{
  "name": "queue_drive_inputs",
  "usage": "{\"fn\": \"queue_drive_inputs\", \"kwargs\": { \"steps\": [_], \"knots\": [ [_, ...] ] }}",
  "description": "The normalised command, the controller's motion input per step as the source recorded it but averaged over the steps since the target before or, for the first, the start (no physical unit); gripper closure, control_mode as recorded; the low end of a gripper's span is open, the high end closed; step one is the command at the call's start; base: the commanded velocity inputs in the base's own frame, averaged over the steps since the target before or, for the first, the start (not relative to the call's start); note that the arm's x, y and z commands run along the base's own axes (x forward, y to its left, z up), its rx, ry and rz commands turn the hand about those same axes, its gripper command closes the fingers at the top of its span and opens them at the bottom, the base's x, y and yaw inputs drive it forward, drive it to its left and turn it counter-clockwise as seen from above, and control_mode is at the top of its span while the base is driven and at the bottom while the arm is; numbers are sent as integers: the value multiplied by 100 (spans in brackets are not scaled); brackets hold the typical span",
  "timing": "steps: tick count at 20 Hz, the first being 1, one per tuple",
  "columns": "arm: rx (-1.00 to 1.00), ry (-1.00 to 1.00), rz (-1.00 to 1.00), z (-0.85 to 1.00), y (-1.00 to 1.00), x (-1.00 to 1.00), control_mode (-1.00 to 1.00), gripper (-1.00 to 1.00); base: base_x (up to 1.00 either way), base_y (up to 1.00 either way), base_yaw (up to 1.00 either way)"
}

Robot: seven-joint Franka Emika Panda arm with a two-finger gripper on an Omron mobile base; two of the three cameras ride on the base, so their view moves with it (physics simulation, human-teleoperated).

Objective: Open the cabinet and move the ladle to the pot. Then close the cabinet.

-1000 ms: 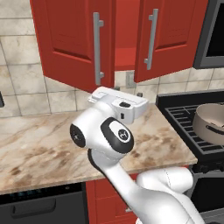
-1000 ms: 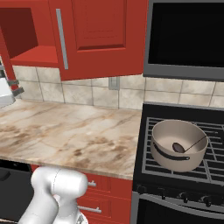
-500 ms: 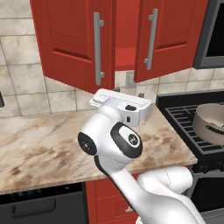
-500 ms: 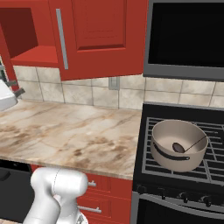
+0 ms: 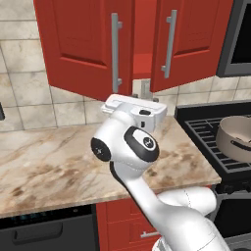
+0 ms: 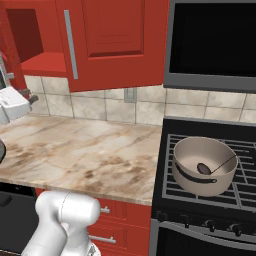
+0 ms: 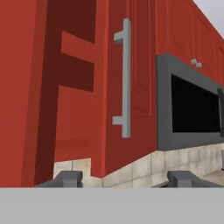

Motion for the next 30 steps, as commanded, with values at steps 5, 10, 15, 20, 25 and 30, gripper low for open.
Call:
{"fn": "queue_drive_inputs", "kwargs": {
  "steps": [5,10,15,20,25,30],
  "knots": [
    [0,0,0,3,0,66,-100,-100,0,0,0],
    [0,0,4,3,0,42,-100,-100,0,0,0],
    [0,1,9,0,0,31,-100,-100,0,0,0],
    [0,0,12,2,-7,14,-100,-100,0,0,0],
    [0,0,13,2,-12,13,-100,-100,0,0,0],
    [0,0,12,0,-7,38,-100,-100,0,0,0]
  ]
}}
